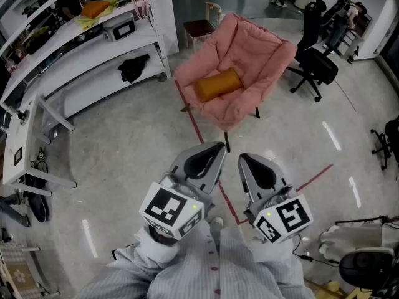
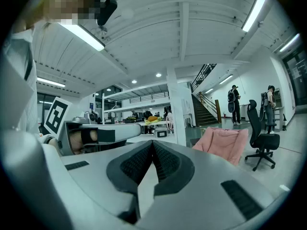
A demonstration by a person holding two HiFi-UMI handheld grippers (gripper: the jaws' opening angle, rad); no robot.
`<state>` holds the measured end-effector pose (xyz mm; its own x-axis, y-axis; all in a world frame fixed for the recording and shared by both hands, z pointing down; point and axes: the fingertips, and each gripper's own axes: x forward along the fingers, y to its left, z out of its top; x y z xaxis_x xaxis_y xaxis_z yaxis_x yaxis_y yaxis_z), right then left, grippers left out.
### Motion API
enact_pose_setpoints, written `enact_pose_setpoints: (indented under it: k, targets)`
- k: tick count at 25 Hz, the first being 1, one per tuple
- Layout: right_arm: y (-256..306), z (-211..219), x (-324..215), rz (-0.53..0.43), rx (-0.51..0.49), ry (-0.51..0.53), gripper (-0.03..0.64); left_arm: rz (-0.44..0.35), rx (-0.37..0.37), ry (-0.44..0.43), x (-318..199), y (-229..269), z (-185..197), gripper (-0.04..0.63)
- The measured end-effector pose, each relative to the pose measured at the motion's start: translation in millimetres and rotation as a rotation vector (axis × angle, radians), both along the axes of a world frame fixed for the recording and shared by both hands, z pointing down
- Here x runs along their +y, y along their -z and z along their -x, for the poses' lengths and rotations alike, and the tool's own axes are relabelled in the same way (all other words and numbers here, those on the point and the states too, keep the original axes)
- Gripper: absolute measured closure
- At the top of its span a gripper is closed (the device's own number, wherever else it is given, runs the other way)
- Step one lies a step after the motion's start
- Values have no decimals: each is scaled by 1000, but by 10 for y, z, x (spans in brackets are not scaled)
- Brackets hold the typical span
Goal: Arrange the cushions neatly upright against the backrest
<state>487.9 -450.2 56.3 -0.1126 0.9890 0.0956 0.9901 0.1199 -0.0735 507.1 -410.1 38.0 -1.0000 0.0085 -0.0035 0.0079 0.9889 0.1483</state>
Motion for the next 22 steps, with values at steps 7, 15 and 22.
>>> enact_pose_setpoints:
  k: [7,15,22]
  targets:
    - [14,103,-4,14,-2,-5,604,13,4,6,-9,-36,85,584]
    - [15,163,-126,19,-10,16,604,19,9,26,-103,-71,146,584]
    - [-33,287,-122,31,15,20,604,26,26,84,50,-143,123,584]
